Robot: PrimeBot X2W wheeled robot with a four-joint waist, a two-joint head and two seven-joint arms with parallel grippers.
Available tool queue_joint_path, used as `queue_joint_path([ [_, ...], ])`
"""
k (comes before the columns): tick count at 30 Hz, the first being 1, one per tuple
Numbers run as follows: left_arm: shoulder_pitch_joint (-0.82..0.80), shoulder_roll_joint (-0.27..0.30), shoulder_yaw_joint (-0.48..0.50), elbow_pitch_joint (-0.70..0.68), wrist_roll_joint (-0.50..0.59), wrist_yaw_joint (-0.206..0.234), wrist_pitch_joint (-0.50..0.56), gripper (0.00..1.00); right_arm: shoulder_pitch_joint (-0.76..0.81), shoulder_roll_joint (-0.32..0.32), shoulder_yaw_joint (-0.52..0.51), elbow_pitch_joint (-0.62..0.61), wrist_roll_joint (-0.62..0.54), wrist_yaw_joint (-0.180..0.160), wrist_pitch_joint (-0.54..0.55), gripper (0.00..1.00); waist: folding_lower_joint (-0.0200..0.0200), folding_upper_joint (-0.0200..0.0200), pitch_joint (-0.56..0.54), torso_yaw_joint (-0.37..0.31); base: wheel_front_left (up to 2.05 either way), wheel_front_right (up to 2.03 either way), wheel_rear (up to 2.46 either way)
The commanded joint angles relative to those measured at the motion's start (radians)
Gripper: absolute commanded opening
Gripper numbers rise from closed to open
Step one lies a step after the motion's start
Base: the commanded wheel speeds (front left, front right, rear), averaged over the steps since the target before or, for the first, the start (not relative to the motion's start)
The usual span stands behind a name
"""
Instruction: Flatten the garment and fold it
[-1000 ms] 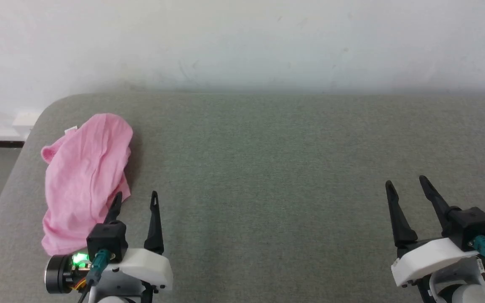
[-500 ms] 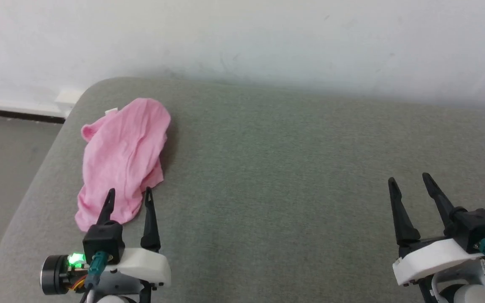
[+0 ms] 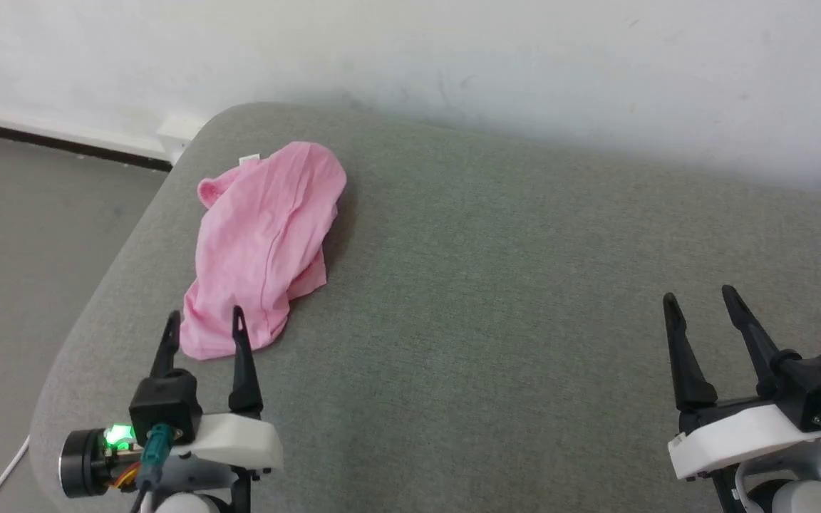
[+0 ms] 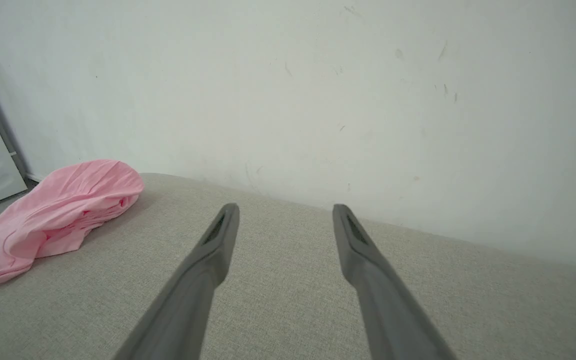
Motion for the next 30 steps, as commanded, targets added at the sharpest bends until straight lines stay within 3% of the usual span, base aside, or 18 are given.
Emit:
queue_joint_path([
  [1,-0.021,0.007,0.002,-0.003,-0.008,0.01,-0.01,1.0,0.002,0.002,-0.004,-0.006,0.01,-0.001,-0.01,1.0,0.0,0.0,0.011,0.014,0.0,0.0,0.0],
  [9,-0.096,0.022,0.07,0.018,-0.034,0.013,-0.027,1.0,-0.017,0.002,0.003,-0.018,0.001,-0.001,-0.027,1.0,0.0,0.0,0.056,0.035,0.0,0.0,0.0],
  [16,-0.253,0.065,0.138,0.082,-0.061,-0.024,-0.041,1.0,-0.045,0.003,-0.002,-0.034,-0.024,-0.001,-0.042,1.0,0.0,0.0,0.135,0.04,0.0,0.0,0.0],
  [24,-0.47,0.129,0.118,0.294,-0.099,-0.14,-0.042,1.0,-0.085,0.003,-0.004,-0.052,-0.043,-0.001,-0.058,1.0,0.0,0.0,0.229,0.041,0.0,0.0,0.0],
  [30,-0.662,0.184,0.071,0.48,-0.117,-0.237,0.068,1.0,-0.122,0.0,-0.001,-0.066,-0.043,-0.001,-0.071,1.0,0.0,0.0,0.29,0.032,0.0,0.0,0.0],
])
